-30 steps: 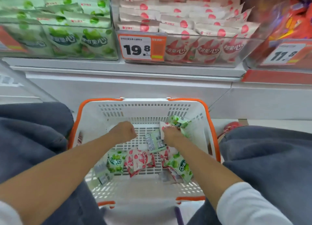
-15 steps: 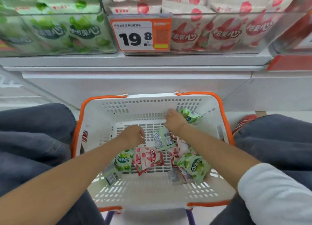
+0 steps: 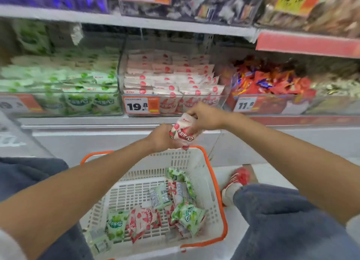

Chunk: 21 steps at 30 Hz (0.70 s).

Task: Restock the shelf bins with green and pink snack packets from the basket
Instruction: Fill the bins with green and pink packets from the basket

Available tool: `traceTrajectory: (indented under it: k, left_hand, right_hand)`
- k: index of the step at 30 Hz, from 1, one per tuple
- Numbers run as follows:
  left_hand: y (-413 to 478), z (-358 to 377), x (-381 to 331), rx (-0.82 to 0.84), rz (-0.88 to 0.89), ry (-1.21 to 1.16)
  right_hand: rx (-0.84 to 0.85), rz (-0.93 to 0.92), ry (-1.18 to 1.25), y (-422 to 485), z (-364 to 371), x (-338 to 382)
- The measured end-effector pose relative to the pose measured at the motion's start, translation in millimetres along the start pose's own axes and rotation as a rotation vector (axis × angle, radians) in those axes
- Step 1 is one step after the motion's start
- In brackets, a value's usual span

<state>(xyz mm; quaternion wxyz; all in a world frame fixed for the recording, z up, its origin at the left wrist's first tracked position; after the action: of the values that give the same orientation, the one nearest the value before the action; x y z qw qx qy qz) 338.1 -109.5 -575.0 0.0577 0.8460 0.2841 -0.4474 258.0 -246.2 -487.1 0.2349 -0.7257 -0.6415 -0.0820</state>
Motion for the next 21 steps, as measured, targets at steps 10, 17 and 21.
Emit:
traceTrajectory:
  k: [10,17,21]
  left_hand:
    - [95.3,-71.7,-105.7,-0.265,0.143,0.432]
    - [120.2,-73.7,-100.6,-0.117,0.140,0.663]
    - [123.1,-80.8,-97.0,-0.097,0.150,0.693]
  right_hand:
    - [-0.382,0.027,-0.296,-23.9,-133.9,-41.1]
    - [-0.258,0.066,-0.483,12.5,-121.4,-66.9]
    - [-0.212,0.077,-0.427,18.8,-125.5,-71.4]
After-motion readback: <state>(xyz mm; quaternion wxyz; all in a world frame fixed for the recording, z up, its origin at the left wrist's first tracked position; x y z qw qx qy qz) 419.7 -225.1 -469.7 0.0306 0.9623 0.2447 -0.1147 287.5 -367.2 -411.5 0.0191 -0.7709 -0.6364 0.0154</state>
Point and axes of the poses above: each hand's wrist, its own y-axis towards the middle knuckle, its own z-axis out of the palm, x = y × z, the point moved 2 cm from there along y, towards the middle knuckle, and after that the axes turned 2 degrees about -z, right-handed, at the moved point
